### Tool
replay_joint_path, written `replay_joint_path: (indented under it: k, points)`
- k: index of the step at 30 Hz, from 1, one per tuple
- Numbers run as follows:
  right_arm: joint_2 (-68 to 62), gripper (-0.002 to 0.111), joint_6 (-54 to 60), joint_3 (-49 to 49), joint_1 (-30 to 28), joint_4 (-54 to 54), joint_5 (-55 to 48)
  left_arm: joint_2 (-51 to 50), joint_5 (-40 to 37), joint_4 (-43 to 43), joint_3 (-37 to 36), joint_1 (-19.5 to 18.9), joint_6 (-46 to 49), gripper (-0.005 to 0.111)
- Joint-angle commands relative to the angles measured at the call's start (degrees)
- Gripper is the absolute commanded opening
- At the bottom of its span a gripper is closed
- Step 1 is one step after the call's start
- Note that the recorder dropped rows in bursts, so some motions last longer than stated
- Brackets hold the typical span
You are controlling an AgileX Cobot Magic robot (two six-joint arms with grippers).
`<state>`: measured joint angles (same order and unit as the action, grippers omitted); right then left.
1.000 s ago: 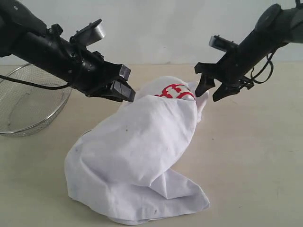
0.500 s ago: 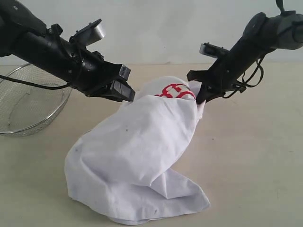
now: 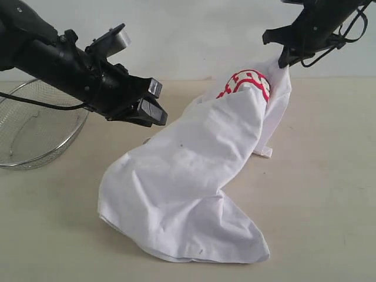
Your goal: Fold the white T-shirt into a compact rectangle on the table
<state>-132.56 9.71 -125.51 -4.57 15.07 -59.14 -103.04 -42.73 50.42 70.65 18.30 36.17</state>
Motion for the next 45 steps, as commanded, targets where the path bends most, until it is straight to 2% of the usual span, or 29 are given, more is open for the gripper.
replay_joint_path:
  k: [1,3,7,8,9,14,17,20,23,28,30,35,38,45]
  points:
    - [0.3,0.008,0.4,-0.5,-0.1,2.9,1.9,1.0,-0.6,-0.1,0.0,0.2,-1.0,0.033]
    - [0.1,0.022,1.1,-0.5,0.0,4.8,1.5,1.0,-0.6,-0.1,0.0,0.2,-1.0,0.033]
    - [0.0,0.079,1.2,0.6,1.1,5.0,0.6,1.0,-0.6,-0.1,0.0,0.2,-1.9,0.033]
    - [0.0,0.084,0.1,1.0,1.1,4.9,0.1,1.0,-0.6,-0.1,0.0,0.2,-1.9,0.033]
    - [0.0,0.083,-1.1,1.1,1.2,4.7,-1.0,1.0,-0.6,-0.1,0.0,0.2,-1.9,0.033]
    - [-0.1,0.058,-3.1,1.1,0.9,3.0,-10.6,1.0,-0.5,-0.1,0.0,0.2,-1.9,0.033]
    - [0.3,0.057,-0.5,2.5,0.9,6.4,-10.8,1.0,-0.5,-0.1,0.0,0.2,-1.7,0.033]
    - [2.8,0.057,2.3,9.2,0.9,13.2,-10.8,1.0,-0.6,-0.1,0.0,0.2,-1.6,0.033]
    - [5.0,0.054,3.8,16.1,0.9,15.0,-10.8,1.0,-1.3,-0.1,0.0,0.2,-1.5,0.033]
    - [9.6,0.035,7.8,27.2,-1.1,14.8,-6.4,1.0,-2.5,-0.3,0.0,0.2,-1.2,0.033]
    - [11.7,0.031,8.9,31.1,-2.9,15.3,-4.6,1.0,-2.4,-0.3,0.0,0.2,-0.6,0.033]
    - [14.7,0.031,10.7,37.9,-6.3,17.1,-0.7,1.0,-2.2,-0.3,0.0,0.2,-0.5,0.033]
    - [14.7,0.031,14.4,40.3,-7.4,22.7,-0.4,1.0,-2.7,-0.3,0.0,0.2,-0.2,0.033]
    - [14.7,0.031,23.3,46.7,-6.9,34.0,1.4,1.0,-3.8,0.0,0.0,0.2,0.9,0.033]
